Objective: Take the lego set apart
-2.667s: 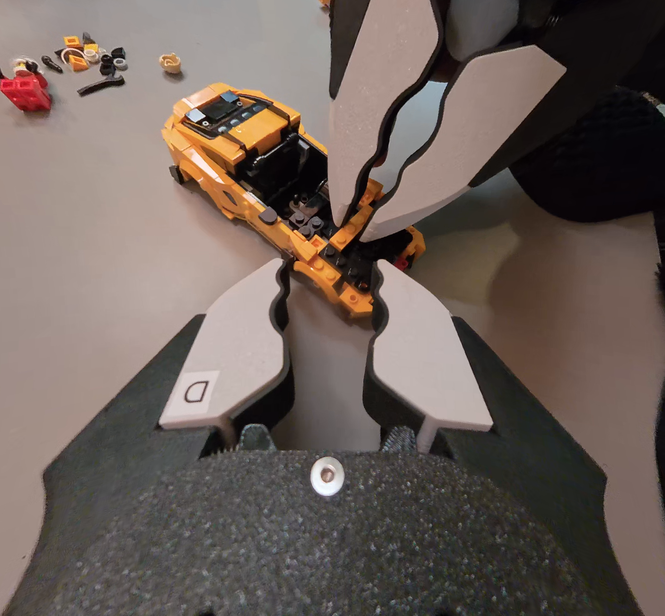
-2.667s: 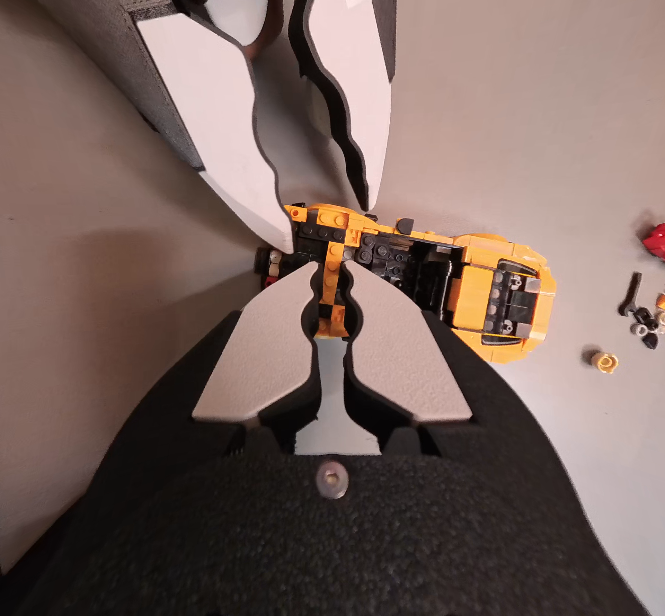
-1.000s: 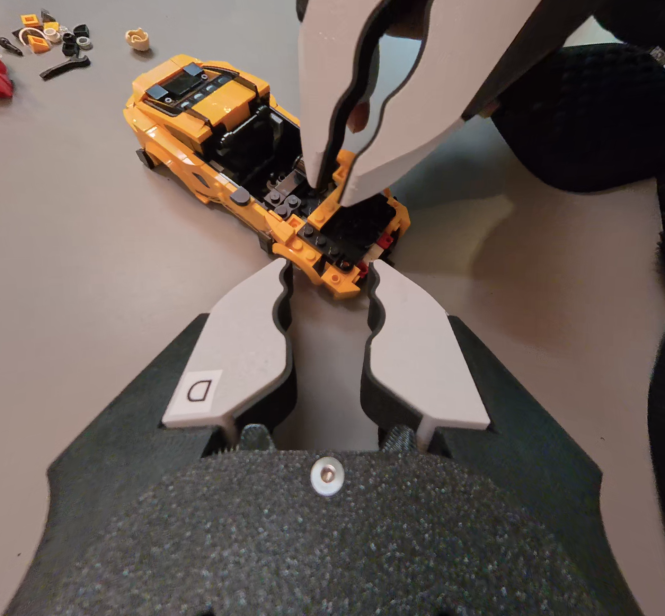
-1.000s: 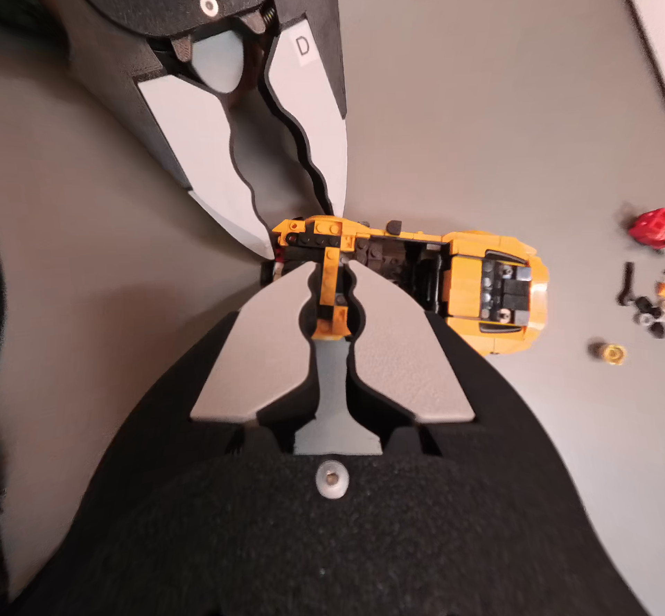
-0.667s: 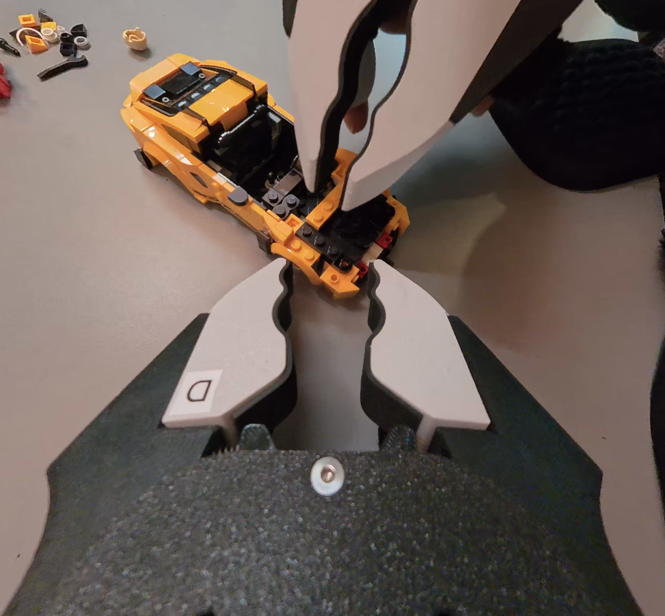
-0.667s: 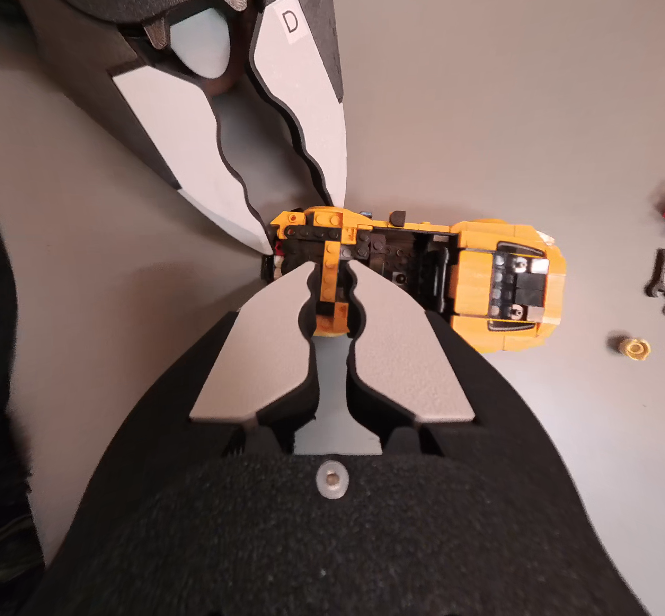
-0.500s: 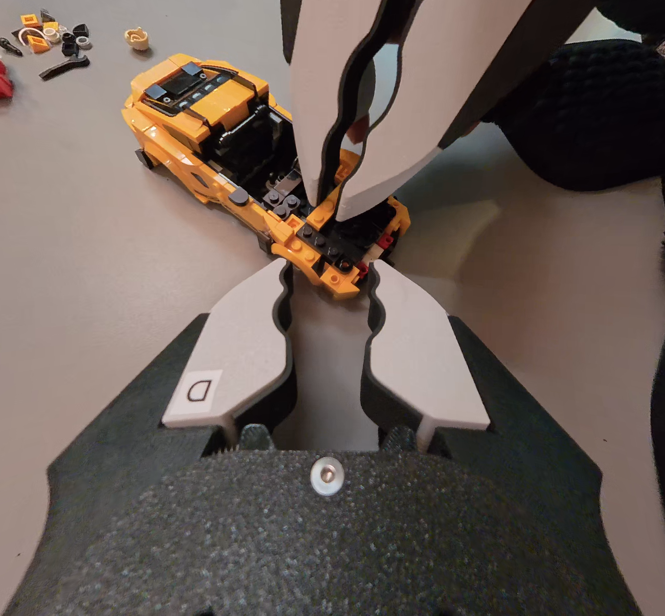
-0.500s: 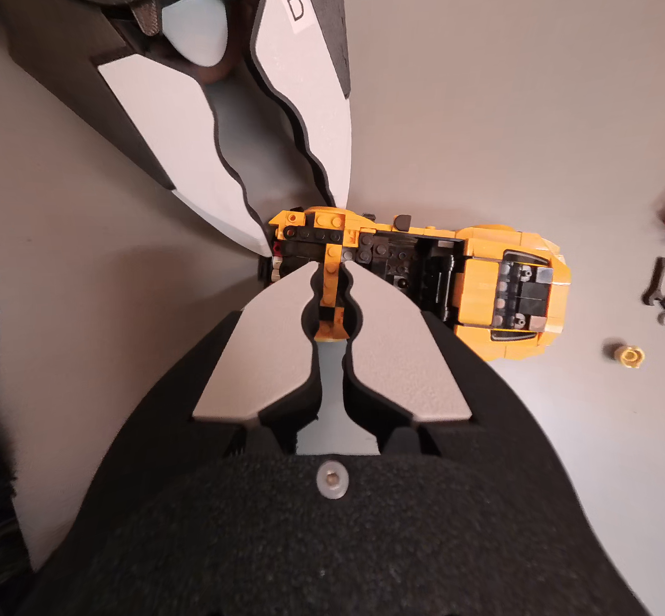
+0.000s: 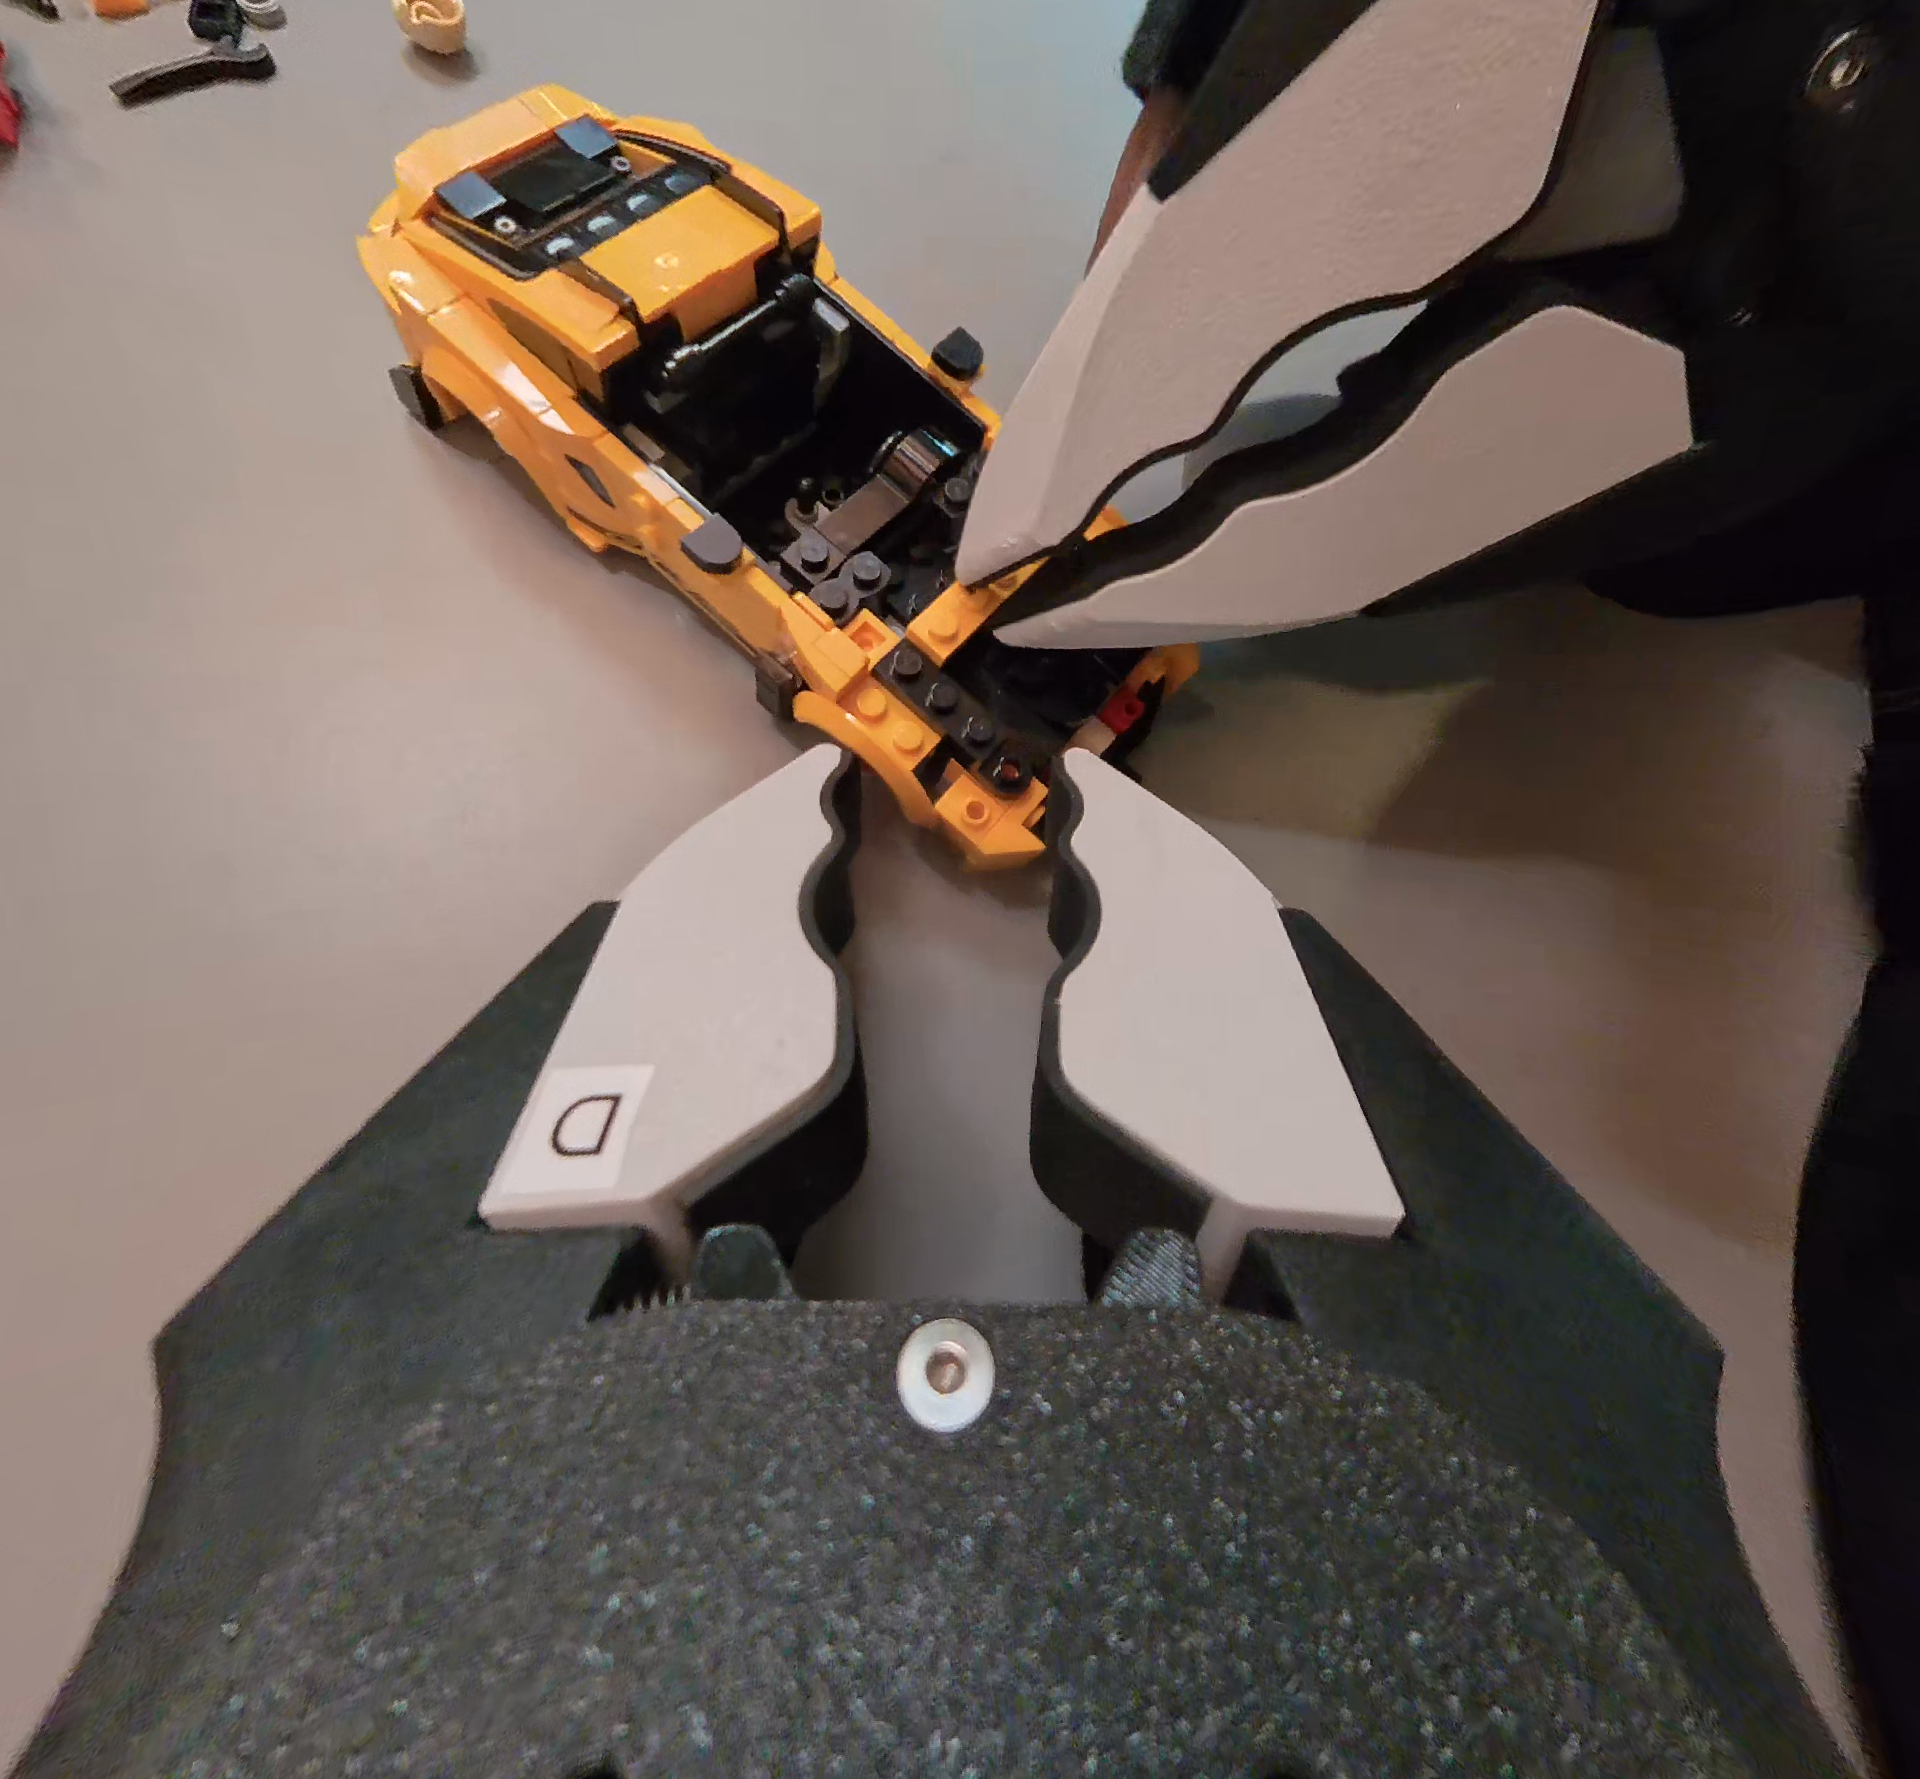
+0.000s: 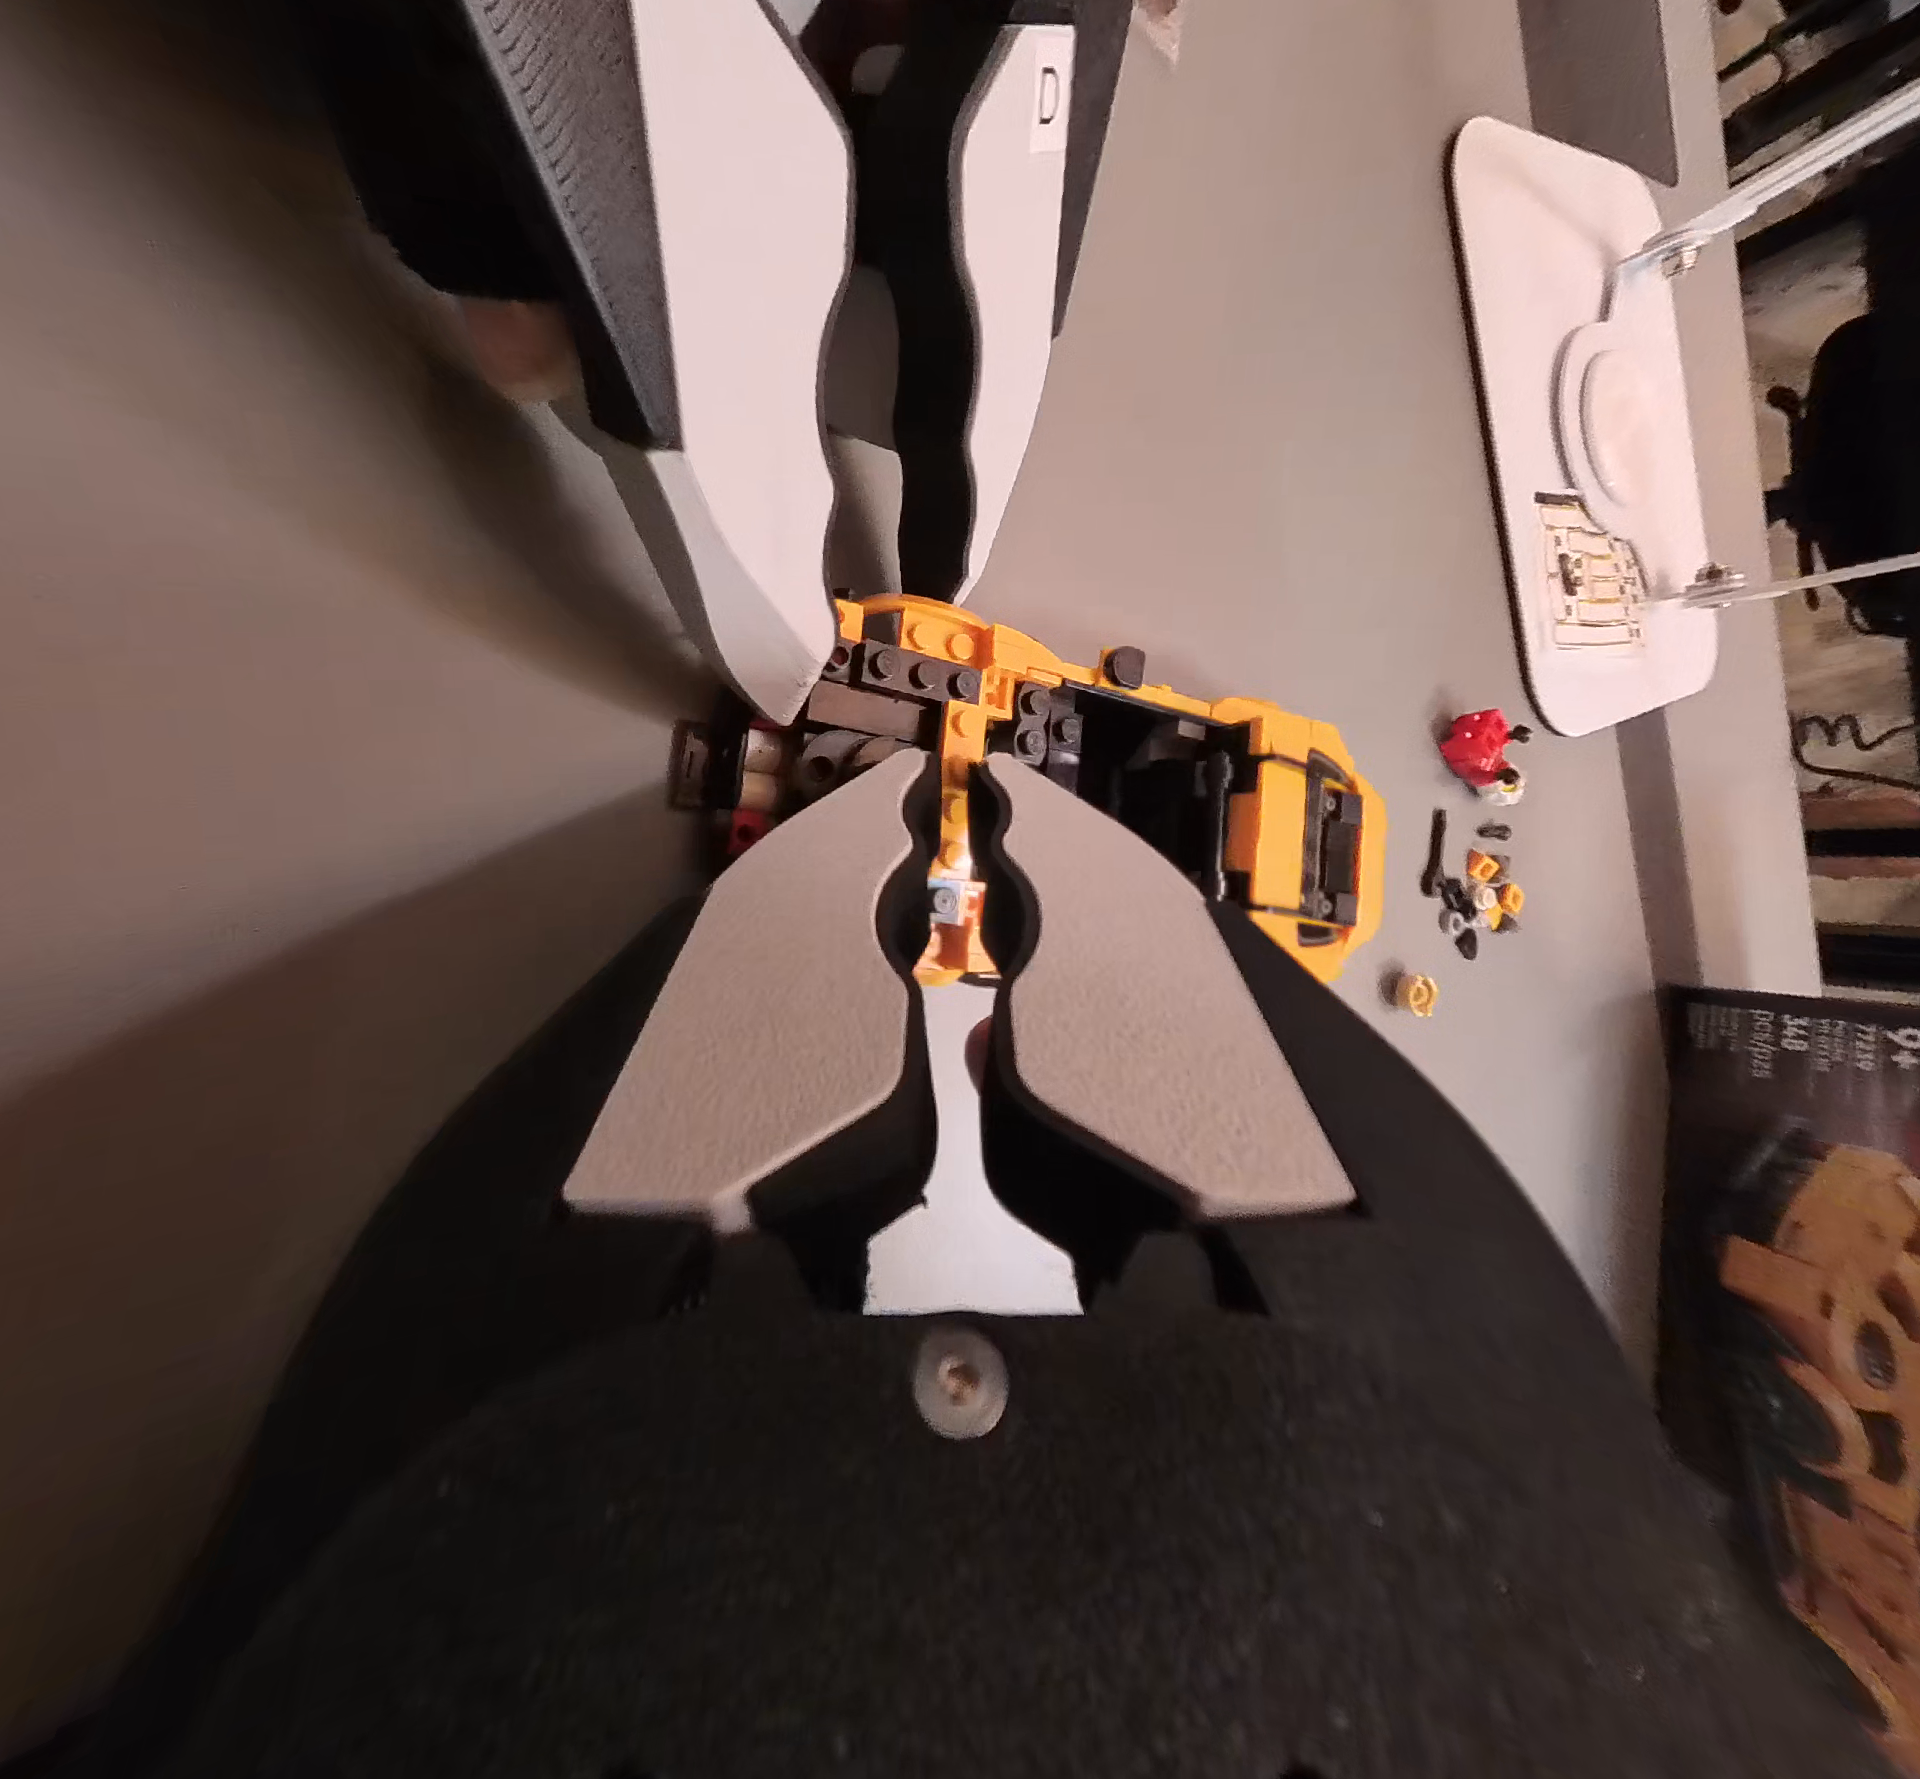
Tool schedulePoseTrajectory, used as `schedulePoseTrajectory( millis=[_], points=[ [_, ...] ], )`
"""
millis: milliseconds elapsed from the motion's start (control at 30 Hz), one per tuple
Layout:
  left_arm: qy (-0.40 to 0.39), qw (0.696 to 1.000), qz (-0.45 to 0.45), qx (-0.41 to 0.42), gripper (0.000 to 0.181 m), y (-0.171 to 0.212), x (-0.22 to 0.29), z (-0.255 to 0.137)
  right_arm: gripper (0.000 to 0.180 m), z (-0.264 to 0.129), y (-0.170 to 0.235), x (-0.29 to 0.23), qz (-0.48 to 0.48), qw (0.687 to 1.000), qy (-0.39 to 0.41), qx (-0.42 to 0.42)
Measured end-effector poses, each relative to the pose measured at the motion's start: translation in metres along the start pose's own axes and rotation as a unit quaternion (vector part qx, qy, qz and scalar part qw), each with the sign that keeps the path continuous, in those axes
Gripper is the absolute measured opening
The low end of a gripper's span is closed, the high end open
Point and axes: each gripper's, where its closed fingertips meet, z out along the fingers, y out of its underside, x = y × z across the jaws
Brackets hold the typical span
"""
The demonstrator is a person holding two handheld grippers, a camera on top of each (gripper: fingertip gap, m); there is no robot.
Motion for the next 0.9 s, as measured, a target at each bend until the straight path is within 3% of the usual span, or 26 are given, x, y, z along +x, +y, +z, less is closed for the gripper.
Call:
schedulePoseTrajectory(
  millis=[33,133,267,400,900],
  points=[
    [-0.007,1.0,-0.002,0.001,0.033,0.0,-0.001,0.0,0.0,-0.002,-0.003,-0.003,0.017,1.0,-0.016,0.015],
    [-0.011,1.0,0.001,0.001,0.033,-0.001,-0.002,0.001,0.0,-0.002,-0.008,-0.015,0.145,0.981,-0.125,0.02],
    [-0.016,1.0,0.008,0.001,0.033,-0.001,-0.001,0.0,0.004,-0.006,-0.015,0.0,0.151,0.977,-0.145,0.029],
    [-0.013,1.0,0.008,0.002,0.033,-0.001,-0.001,0.0,0.009,0.002,-0.002,-0.001,0.152,0.974,-0.165,-0.023],
    [-0.012,1.0,0.01,0.005,0.036,-0.002,0.0,0.0,0.013,0.005,0.002,-0.001,0.162,0.958,-0.227,-0.075]
  ],
)
